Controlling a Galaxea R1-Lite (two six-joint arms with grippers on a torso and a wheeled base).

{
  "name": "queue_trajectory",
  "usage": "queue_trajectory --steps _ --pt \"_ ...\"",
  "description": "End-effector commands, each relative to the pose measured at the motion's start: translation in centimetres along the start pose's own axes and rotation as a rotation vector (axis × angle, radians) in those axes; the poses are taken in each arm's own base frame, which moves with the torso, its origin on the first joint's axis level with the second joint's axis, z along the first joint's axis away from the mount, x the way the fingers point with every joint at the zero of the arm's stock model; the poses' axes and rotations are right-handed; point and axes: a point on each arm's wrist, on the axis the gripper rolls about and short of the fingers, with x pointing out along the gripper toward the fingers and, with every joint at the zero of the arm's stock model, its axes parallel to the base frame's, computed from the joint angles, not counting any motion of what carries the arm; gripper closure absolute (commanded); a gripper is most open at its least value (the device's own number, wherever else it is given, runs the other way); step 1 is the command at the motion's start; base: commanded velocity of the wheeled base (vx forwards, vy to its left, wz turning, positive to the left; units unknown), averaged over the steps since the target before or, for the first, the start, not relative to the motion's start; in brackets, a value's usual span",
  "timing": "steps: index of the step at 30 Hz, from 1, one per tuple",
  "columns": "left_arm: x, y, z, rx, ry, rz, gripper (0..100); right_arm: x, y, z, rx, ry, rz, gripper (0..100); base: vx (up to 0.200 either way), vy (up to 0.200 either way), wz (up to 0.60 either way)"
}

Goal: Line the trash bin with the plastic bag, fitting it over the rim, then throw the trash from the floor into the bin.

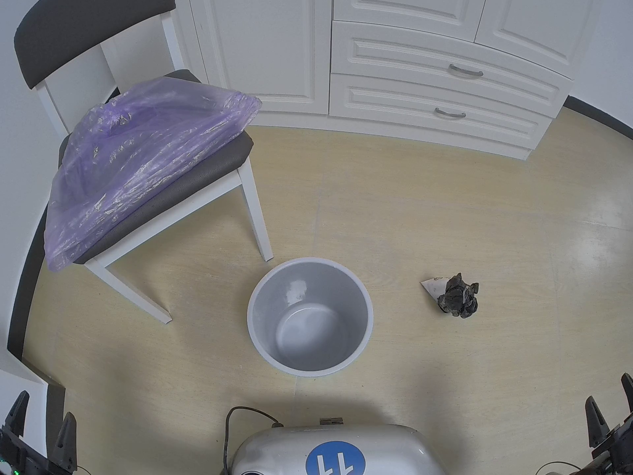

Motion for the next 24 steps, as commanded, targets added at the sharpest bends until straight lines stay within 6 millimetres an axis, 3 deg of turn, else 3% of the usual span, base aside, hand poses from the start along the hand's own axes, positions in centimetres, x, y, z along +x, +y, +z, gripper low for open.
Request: queue_trajectory --steps 1,24 --pt "0.02 0.03 -0.52 0.001 0.003 0.001 0 0.01 -0.01 -0.53 -0.003 0.002 -0.001 0 0.000 0.000 0.00" --pt "0.02 0.04 -0.49 0.007 0.000 0.006 0 0.01 0.02 -0.57 -0.051 0.005 0.010 0 0.000 0.000 0.00"
